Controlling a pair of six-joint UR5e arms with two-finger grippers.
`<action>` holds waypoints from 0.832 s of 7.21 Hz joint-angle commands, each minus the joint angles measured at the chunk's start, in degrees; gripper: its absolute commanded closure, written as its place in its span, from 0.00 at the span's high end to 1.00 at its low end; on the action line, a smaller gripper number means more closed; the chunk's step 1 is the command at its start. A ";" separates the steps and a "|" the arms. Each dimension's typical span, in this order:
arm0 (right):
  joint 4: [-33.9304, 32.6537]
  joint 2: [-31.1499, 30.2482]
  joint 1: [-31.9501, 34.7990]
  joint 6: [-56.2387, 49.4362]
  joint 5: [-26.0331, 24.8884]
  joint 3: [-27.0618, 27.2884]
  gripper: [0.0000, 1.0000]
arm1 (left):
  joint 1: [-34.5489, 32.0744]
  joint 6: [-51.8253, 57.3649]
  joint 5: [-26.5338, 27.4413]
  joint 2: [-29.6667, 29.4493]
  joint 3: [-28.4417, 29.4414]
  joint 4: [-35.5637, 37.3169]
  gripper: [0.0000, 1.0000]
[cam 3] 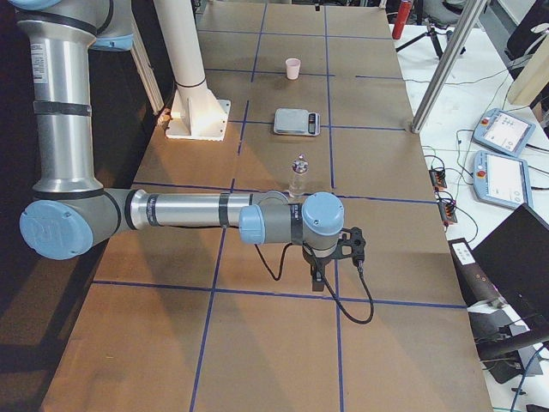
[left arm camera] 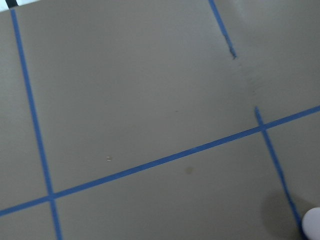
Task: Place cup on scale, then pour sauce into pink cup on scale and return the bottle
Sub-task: 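Move the left gripper toward the pink paper cup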
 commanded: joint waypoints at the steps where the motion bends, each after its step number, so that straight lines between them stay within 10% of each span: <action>1: 0.00 0.03 0.03 -0.09 -0.01 0.57 1.00 | 8.77 -19.83 3.49 0.07 -0.50 -4.19 1.00; 6: 0.00 0.47 -0.15 -0.18 -0.54 1.54 1.00 | 24.96 -36.88 11.67 -0.28 -0.32 -4.55 1.00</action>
